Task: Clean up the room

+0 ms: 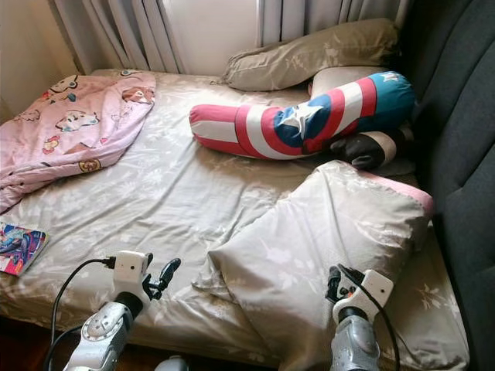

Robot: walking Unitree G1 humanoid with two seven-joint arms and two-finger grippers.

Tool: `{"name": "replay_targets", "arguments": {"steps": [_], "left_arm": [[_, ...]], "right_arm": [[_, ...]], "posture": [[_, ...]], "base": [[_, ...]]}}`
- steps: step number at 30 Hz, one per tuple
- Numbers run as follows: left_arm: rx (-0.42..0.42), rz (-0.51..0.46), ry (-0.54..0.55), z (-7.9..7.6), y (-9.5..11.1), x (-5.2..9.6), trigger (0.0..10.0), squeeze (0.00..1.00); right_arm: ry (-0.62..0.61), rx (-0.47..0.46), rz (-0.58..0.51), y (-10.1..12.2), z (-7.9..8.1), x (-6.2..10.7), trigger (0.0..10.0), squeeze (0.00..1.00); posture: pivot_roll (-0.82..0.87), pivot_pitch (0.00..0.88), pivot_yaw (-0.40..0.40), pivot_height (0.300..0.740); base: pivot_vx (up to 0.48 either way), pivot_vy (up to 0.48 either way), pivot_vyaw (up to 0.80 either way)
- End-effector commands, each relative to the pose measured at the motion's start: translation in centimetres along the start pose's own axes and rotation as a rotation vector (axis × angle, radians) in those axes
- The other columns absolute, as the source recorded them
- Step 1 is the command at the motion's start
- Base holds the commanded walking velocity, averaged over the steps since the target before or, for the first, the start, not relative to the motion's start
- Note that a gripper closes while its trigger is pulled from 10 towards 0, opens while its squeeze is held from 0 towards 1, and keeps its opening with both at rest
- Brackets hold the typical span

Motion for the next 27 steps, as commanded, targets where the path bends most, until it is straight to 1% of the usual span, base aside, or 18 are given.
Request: {"name": "replay_targets", "arguments": {"steps": [1,2,3,6,12,15,20,21,22,23,24,27], "left_arm": [[-0.014,0.015,-0.013,0.1,-0.2,0.1,10.0,0.00],[-0.014,0.014,-0.013,0.2,-0.2,0.1,10.0,0.00],[-0.014,0.013,-0.014,0.1,-0.2,0.1,10.0,0.00],[-0.016,0.013,-0.019,0.0,-0.2,0.1,10.0,0.00],[-0.020,0.013,-0.021,0.1,-0.2,0.2,10.0,0.00],[-0.028,0.015,-0.025,0.2,-0.3,0.3,10.0,0.00],[-0.031,0.011,-0.028,0.3,-0.3,0.5,10.0,0.00],[-0.037,0.017,-0.037,0.2,-0.5,0.6,10.0,0.00],[-0.041,0.021,-0.042,0.1,-0.6,0.7,10.0,0.00],[-0.041,0.021,-0.043,0.2,-0.6,0.8,10.0,0.00],[-0.042,0.020,-0.044,0.2,-0.6,0.9,10.0,0.00],[-0.045,0.021,-0.045,0.3,-0.7,1.2,10.0,0.00]], "right_arm": [[0.012,0.000,0.012,-0.3,0.2,0.1,10.0,1.00],[0.007,-0.021,0.017,-0.5,0.0,0.2,10.0,1.00],[-0.010,-0.038,0.054,-1.0,-0.5,0.4,10.0,1.00],[-0.022,-0.062,0.072,-1.5,-0.8,0.5,10.0,1.00],[-0.052,-0.051,0.080,-1.6,-1.1,0.6,10.0,1.00],[-0.070,-0.082,0.091,-1.7,-1.1,0.5,10.0,1.00],[-0.084,-0.053,0.114,-1.8,-1.1,0.4,10.0,1.00],[-0.090,-0.063,0.131,-2.0,-1.1,0.4,10.0,0.74],[-0.093,-0.071,0.148,-2.2,-1.2,0.4,10.0,0.31],[-0.095,-0.070,0.152,-2.3,-1.2,0.4,10.0,0.31],[-0.103,-0.067,0.158,-2.4,-1.2,0.4,10.0,0.00],[-0.111,-0.059,0.165,-2.4,-1.3,0.4,10.0,0.00]], "posture": [[0.05,0.055,0.006,0.662],[0.04,0.055,0.007,0.662],[0.04,0.052,0.008,0.662],[0.04,0.052,0.008,0.662],[0.05,0.042,0.012,0.662],[0.06,0.041,0.016,0.662],[0.06,0.044,0.021,0.662],[0.07,0.048,0.026,0.662],[0.07,0.052,0.028,0.662],[0.07,0.055,0.029,0.662],[0.07,0.063,0.032,0.662],[0.08,0.077,0.039,0.662]], "base": [[0.000,0.000,0.00],[0.000,0.000,0.00],[0.000,0.000,0.00],[0.000,0.000,0.00],[0.000,0.000,0.00],[0.000,0.000,0.00],[0.000,0.000,0.00],[0.000,0.000,0.00],[0.000,0.000,0.00],[0.000,0.000,0.00],[0.000,0.000,0.00],[0.000,0.000,0.00]]}}
Point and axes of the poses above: a point about 5 cm out from each wrist's last joint towards the gripper, its own x axis pointing back from the gripper into the wrist, its own y axis along the axis of the wrist's last joint, z = x × y, the point moved 2 cm from there along -x, pointing out of the wrist towards the gripper, and after that the axes turned 13 degrees about -x, right-handed, at the moved point
